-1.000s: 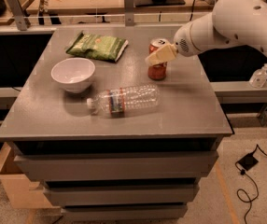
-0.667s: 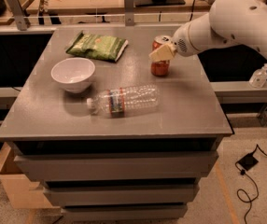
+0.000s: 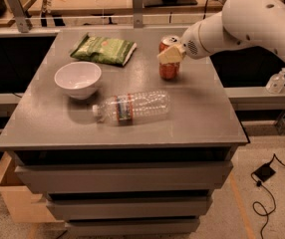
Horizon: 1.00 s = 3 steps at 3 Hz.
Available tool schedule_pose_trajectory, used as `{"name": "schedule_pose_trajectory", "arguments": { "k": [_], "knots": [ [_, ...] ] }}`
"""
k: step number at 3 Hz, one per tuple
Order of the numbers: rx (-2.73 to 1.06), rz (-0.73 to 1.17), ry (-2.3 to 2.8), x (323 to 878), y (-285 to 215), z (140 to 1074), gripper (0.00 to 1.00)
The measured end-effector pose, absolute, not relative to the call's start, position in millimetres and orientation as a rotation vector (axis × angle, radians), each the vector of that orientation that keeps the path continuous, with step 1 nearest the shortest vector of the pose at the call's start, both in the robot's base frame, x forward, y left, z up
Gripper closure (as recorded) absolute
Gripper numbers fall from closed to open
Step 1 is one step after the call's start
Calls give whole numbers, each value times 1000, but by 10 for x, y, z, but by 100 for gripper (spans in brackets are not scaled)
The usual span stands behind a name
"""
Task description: Place coke can into white bowl
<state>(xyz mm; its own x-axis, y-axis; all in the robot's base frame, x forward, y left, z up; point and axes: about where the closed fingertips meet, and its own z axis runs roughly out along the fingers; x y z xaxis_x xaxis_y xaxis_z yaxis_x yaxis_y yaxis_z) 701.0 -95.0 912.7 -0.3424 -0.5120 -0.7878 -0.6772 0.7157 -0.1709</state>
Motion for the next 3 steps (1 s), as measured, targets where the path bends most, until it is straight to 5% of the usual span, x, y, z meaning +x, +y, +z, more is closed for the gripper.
{"name": "schedule_pose_trajectory", "arguments": {
  "k": [1,3],
  "knots": [
    [-943,222,1946,6897,-832,9385,100],
    [-1017,196,1819,6740,-696,9862,100]
  ]
}}
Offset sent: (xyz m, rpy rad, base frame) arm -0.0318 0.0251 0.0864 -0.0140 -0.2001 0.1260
